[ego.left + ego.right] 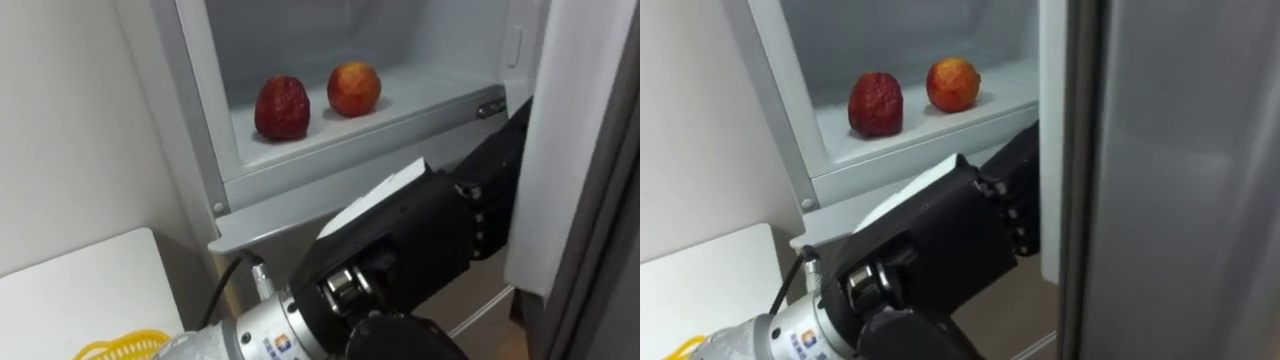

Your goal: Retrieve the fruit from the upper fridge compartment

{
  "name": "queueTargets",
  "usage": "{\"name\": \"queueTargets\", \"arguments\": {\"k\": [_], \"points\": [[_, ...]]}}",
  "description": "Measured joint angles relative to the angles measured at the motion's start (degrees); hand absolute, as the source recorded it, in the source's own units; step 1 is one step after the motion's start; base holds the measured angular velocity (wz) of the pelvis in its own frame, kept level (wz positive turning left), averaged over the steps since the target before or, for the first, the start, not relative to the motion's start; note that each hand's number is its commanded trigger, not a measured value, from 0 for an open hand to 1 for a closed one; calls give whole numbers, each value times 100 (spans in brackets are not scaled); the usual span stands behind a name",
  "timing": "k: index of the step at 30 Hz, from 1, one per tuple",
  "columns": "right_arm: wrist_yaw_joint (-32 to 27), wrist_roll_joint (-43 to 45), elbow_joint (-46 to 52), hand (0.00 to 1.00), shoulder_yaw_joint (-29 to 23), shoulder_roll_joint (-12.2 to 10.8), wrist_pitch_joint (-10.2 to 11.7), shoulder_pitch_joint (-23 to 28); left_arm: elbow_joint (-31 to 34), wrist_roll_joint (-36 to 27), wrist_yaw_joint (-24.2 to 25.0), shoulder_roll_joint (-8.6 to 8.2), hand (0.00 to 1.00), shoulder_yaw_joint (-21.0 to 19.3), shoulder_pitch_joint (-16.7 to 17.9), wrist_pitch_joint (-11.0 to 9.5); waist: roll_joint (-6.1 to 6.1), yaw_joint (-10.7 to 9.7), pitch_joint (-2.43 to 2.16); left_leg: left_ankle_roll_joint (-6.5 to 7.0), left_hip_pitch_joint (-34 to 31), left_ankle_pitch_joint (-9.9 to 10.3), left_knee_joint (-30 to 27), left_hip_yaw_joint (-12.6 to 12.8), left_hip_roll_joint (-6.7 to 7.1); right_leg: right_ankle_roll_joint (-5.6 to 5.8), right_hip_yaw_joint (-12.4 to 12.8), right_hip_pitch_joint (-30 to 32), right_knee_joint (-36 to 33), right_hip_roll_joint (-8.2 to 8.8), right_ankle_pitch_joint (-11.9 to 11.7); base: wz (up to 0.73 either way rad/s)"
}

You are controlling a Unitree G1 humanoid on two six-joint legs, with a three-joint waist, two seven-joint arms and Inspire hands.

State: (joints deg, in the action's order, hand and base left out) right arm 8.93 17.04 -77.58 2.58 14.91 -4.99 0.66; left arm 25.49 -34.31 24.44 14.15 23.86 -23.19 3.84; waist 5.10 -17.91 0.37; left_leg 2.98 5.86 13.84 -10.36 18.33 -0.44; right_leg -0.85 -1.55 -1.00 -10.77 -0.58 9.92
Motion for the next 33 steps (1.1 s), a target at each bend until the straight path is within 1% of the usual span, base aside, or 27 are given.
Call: {"name": "queueTargets", "arguments": {"k": [3, 7, 9, 10, 12, 13, 15, 17, 19, 23, 29, 33], "points": [[8, -3, 2, 0, 0, 0, -1, -6, -3, 0, 3, -7, 0, 16, -2, 0, -15, -59, 10, 0, 0, 0, -13, -1, -3, -2, 2, 1, -6, 0, 1, 0], [39, -37, 5, 0, 0, 6, -3, -4, -54, -1, -6, -19, 0, 111, -81, 0, -47, -73, 31, 0, -14, 0, -40, 0, -6, -2, 5, 5, -6, 1, 2, 1], [44, -105, 3, 0, -2, 22, 1, 2, -236, 7, -10, -42, 0, 193, -323, 0, -51, -71, 34, 0, -16, 1, -38, 14, -6, 2, -2, -2, 2, 1, -2, 5], [42, -107, 4, 0, -2, 25, 6, 1, -280, 7, -9, -41, 0, 205, -387, 0, -49, -73, 32, 0, -15, 1, -38, 14, -6, 3, -3, -4, 2, 2, -3, 0], [43, -99, 5, 0, -7, 29, 14, 4, -431, 7, -3, -42, 0, 265, -616, -1, -37, -86, 25, 0, -15, 1, -38, 15, -7, 0, -5, -9, 3, 2, -7, 0], [42, -98, 5, 0, -7, 32, 14, 3, -461, 6, -3, -43, 0, 293, -656, -2, -30, -89, 20, 0, -15, 1, -37, 16, -7, -1, -6, -10, 4, 2, -7, 0], [42, -97, 5, 0, -8, 61, 15, 2, -517, 7, 21, -81, 0, 343, -690, -2, 16, -107, -6, 0, -11, 1, -38, 25, -8, -2, -1, -14, 5, 2, -7, 0], [39, -97, 5, 0, -7, 85, 15, -13, -611, 7, 84, -113, 0, 345, -720, -2, 48, -133, -12, 0, -8, 1, -41, 27, -8, -3, 3, -14, -2, 2, -8, 0], [29, -97, 11, 0, -5, 91, 18, -17, -741, 6, 106, -141, 0, 396, -816, -1, 62, -158, -5, 0, -11, 0, -41, 28, -10, -4, 0, -11, 0, 0, -8, 0], [4, -102, 8, 0, -4, 92, 18, -53, -804, 7, 135, -180, 0, 423, -875, -2, 72, -239, 2, 0, -9, 0, -40, 31, -15, -8, 1, -10, -2, -4, -9, 0], [2, -129, -3, 0, -4, 92, 11, -92, -960, 7, 173, -212, 0, 538, -1174, -1, 96, -245, 18, 0, -15, 0, -37, 32, -15, -8, -24, -13, -1, 0, -12, 1], [-1, -129, -5, 0, -2, 94, 13, -180, -968, 11, 204, -244, 0, 577, -1291, 0, 117, -260, 30, 0, -17, 0, -36, 32, -15, -8, -25, -14, 7, 1, -12, 0]]}}
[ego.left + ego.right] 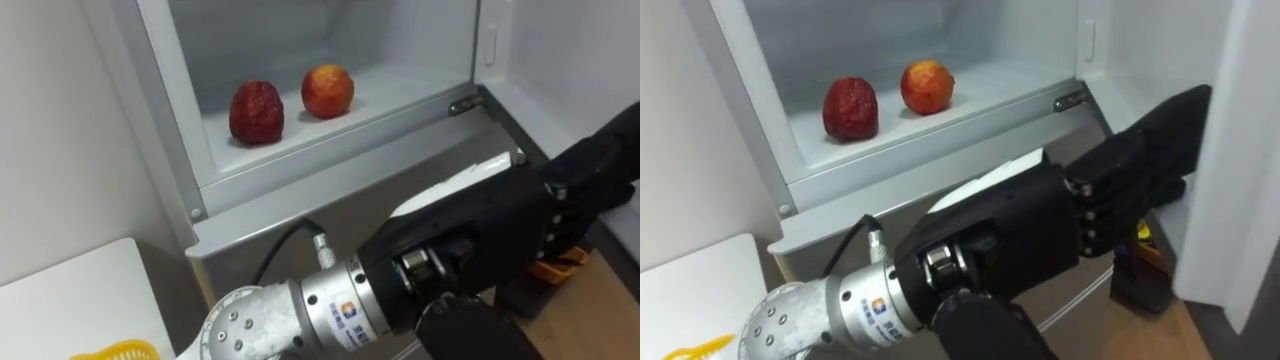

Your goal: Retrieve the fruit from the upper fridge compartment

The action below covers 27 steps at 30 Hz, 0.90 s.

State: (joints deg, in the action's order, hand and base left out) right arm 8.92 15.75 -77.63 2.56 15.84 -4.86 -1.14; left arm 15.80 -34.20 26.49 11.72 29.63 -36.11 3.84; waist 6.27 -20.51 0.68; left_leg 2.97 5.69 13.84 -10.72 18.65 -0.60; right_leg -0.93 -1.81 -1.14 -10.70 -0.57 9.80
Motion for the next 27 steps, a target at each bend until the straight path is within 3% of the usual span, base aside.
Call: {"name": "queueTargets", "arguments": {"k": [9, 20, 27], "points": [[-10, -6, 0, 0, 6, 0, -2, -18, 0, 11, 6, -203, 0, 56, -12, 0, 14, 2, 1, 0, -9, 0, 2, 1, 2, -1, 1, -5, 7, 0, 0, 0], [-5, -151, -33, 0, 39, 4, -8, -106, 1, 14, -4, -271, 0, 108, -36, 6, 56, -26, -18, 0, -21, 0, -1, 1, 4, -1, -13, -16, 19, 3, 0, 0], [-7, -403, -93, 0, 76, 3, -23, -235, 0, 19, -109, -554, 0, 205, -46, 113, 89, -123, -20, 0, -31, 0, -9, -12, 4, -2, -23, -8, 23, 5, 1, 0]]}}
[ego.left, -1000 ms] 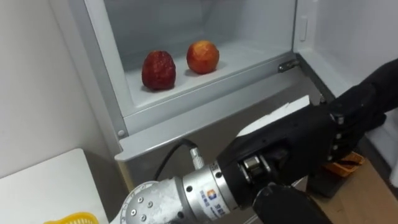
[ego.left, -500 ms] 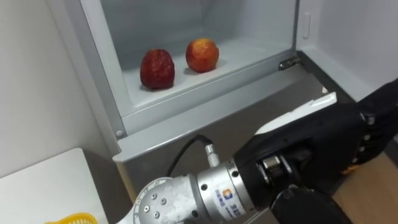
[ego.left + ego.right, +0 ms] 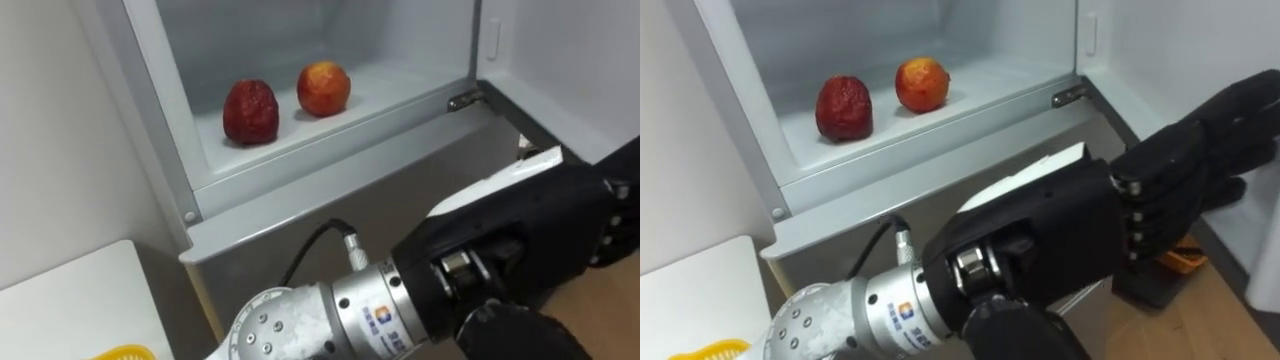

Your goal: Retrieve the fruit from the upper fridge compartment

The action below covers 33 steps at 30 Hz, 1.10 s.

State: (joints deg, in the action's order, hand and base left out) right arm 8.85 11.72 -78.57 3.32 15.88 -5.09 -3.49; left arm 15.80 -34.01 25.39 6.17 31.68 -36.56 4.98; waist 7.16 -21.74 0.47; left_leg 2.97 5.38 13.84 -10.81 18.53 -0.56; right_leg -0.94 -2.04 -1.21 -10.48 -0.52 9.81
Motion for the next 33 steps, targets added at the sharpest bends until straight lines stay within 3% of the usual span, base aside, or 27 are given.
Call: {"name": "queueTargets", "arguments": {"k": [6, 11, 16, 19, 22, 25, 27, 29, 30, 33], "points": [[3, -126, -33, 0, 183, 2, -1, 16, -1, 2, 42, -216, 0, 164, -83, 13, -11, -26, 7, 0, 13, 0, 1, -12, 1, 0, 12, -2, -1, 0, 1, 0], [21, -137, -47, 0, 219, 1, -23, 14, -9, 34, 50, -247, 0, 297, -156, 31, -41, -57, 27, 0, 16, 0, 4, -135, 12, 1, -26, -11, -3, 8, 9, 4], [50, -138, -55, 0, 225, 4, -106, 23, 20, 457, 48, -225, 0, 290, -158, 34, -61, 15, 38, 0, 0, 0, 5, -199, 14, -3, -140, -6, -25, 26, 19, 10], [52, -146, -79, 0, 222, 4, -96, 42, 92, 716, 56, -88, 0, 264, -154, 34, -111, 123, 68, 1, 13, -1, 4, -354, 24, -10, -286, -80, -16, 43, 22, 22], [16, -119, -146, 0, 207, 7, -81, 48, 509, 903, 63, 256, 0, -3, -19, 43, -163, 382, 57, 6, 4, -15, -2, -468, 24, -33, -422, -123, -30, 55, 43, 21], [-12, -21, -168, 0, 209, 1, -74, 55, 883, 998, 23, 604, 0, -554, 129, 40, -232, 728, 29, -2, -11, -59, -10, -643, 36, -51, -577, -199, -25, 73, 45, 31], [-60, 27, -134, 0, 176, -36, -44, 70, 1265, 1051, -30, 856, 0, -1115, 530, 41, -323, 1030, -23, -32, -27, -113, -10, -798, 54, -85, -708, -226, -22, 89, 65, 34], [-65, 126, -130, 0, 141, -50, 19, 110, 1485, 1245, -117, 1035, 0, -1451, 716, 35, -412, 1197, -46, -52, -40, -140, -14, -1007, 73, -109, -900, -297, 5, 105, 84, 49], [-74, 244, -113, 0, 61, -40, 42, 150, 1614, 1423, -167, 1120, 0, -1709, 857, 35, -429, 1426, -90, -66, -67, -152, -16, -1086, 83, -116, -953, -302, 11, 107, 94, 40], [-262, 537, -11, 0, -9, -18, 63, 266, 1848, 1751, -603, 1166, 0, -2397, 1183, -11, -402, 1862, -112, -72, -92, -160, -59, -1237, 99, -121, -1111, -390, 77, 121, 96, 26]]}}
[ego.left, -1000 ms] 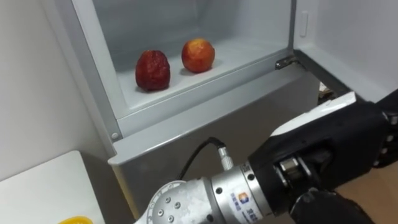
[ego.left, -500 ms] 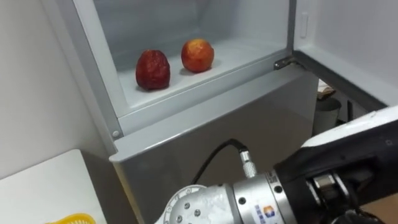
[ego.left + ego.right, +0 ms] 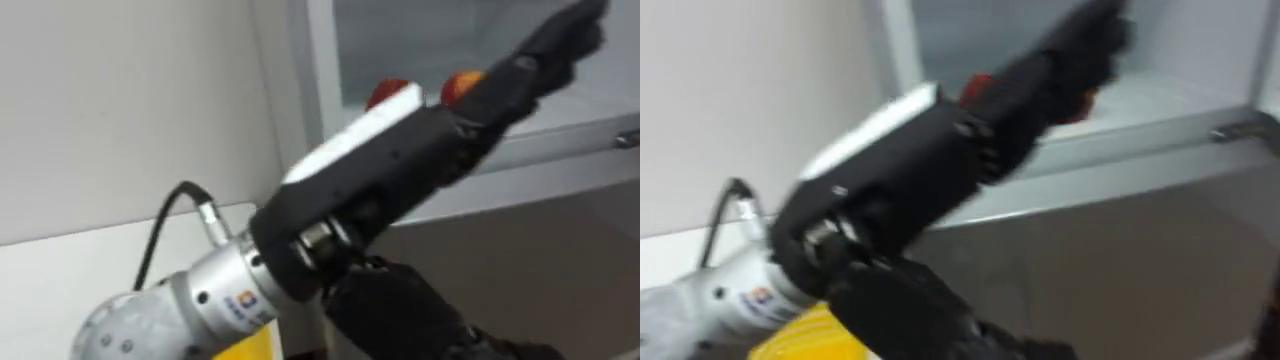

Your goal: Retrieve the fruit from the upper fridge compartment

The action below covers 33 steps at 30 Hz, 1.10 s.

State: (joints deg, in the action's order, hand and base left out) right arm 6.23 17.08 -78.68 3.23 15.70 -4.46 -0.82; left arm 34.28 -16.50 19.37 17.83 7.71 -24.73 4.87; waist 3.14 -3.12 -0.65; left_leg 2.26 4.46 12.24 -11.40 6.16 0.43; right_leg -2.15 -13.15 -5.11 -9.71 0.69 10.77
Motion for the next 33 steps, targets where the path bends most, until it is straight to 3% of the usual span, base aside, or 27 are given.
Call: {"name": "queueTargets", "arguments": {"k": [3, 7, 10, 12, 13, 15, 19, 21, 24, 25, 28, 30, 31, 33], "points": [[-69, 369, 37, 0, 1, -43, 111, 49, 218, 375, -419, 25, 0, -610, 335, -123, 3, 284, -2, -7, 15, -21, 3, -142, 30, -2, -141, -62, 4, 25, 31, 29], [-181, 499, 62, 0, 11, -92, 234, 124, 302, 397, -991, 53, 0, -1182, 424, -399, -14, 525, 9, -12, 31, -25, 3, -256, 48, -1, -281, -136, 4, 45, 62, 17], [-378, 554, 107, 0, -16, -135, 397, 305, 527, 567, -1484, 58, 0, -1755, 648, -757, -38, 752, 18, -19, 79, -29, 5, -292, 58, -5, -288, -176, -2, 50, 91, 1], [-470, 692, 112, 0, -71, -143, 450, 450, 588, 622, -1911, 59, 0, -2394, 918, -1114, -55, 841, 25, -24, 86, -32, 2, -401, 83, -2, -398, -229, 3, 67, 119, 21], [-480, 720, 107, 0, -73, -144, 445, 480, 587, 623, -2007, 56, 0, -2556, 1001, -1166, -57, 870, 26, -27, 88, -34, 1, -450, 96, 2, -435, -243, -3, 77, 133, 23], [-488, 819, 111, 0, -142, -150, 485, 655, 576, 592, -2418, 55, 0, -3198, 1414, -1324, -59, 1108, 28, -29, 112, -37, 2, -477, 112, 7, -433, -254, -8, 88, 166, 7], [-479, 863, 103, 0, -251, -233, 519, 803, 493, 500, -3132, 46, 0, -4062, 2052, -1522, -94, 1270, 32, -29, 129, -37, 1, -551, 135, 27, -485, -304, -4, 102, 197, 12], [-469, 966, 130, 0, -261, -249, 520, 900, 310, 466, -3507, 28, 0, -4483, 2547, -1641, -102, 1365, 33, -29, 127, -37, 1, -552, 140, 29, -529, -308, -8, 121, 204, 5], [-413, 1090, 228, 0, -285, -247, 412, 961, -202, 464, -3959, -60, 0, -4661, 3023, -1641, -124, 1408, 33, -27, 117, -38, -9, -601, 151, 37, -569, -305, -24, 128, 210, 9], [-409, 1101, 289, 0, -286, -247, 380, 977, -316, 466, -4039, -109, 0, -4662, 3133, -1634, -85, 1407, 56, -27, 105, -38, -16, -607, 151, 38, -572, -298, -28, 129, 213, 5], [-410, 1041, 499, 0, -270, -247, 299, 1056, -986, 410, -4300, -409, 0, -4561, 3679, -1563, -113, 1381, 56, -26, 43, -37, -46, -645, 150, 32, -599, -271, -34, 125, 219, 4], [-361, 1023, 586, 0, -232, -255, 195, 1137, -1750, 107, -4411, -618, 0, -4395, 4052, -1516, -115, 1345, 52, -26, 0, -36, -64, -670, 152, 26, -614, -246, -35, 123, 215, 4], [-346, 1019, 586, 0, -229, -264, 186, 1138, -1987, 62, -4435, -639, 0, -4321, 4140, -1501, -117, 1301, 52, -26, -9, -36, -72, -674, 153, 26, -618, -242, -37, 123, 215, 5], [-205, 1039, 598, 0, -236, -287, 123, 1114, -3186, -135, -4469, -730, 0, -3963, 4377, -1473, -135, 1294, 38, -26, -24, -36, -81, -656, 153, 17, -601, -190, -113, 140, 233, -2]]}}
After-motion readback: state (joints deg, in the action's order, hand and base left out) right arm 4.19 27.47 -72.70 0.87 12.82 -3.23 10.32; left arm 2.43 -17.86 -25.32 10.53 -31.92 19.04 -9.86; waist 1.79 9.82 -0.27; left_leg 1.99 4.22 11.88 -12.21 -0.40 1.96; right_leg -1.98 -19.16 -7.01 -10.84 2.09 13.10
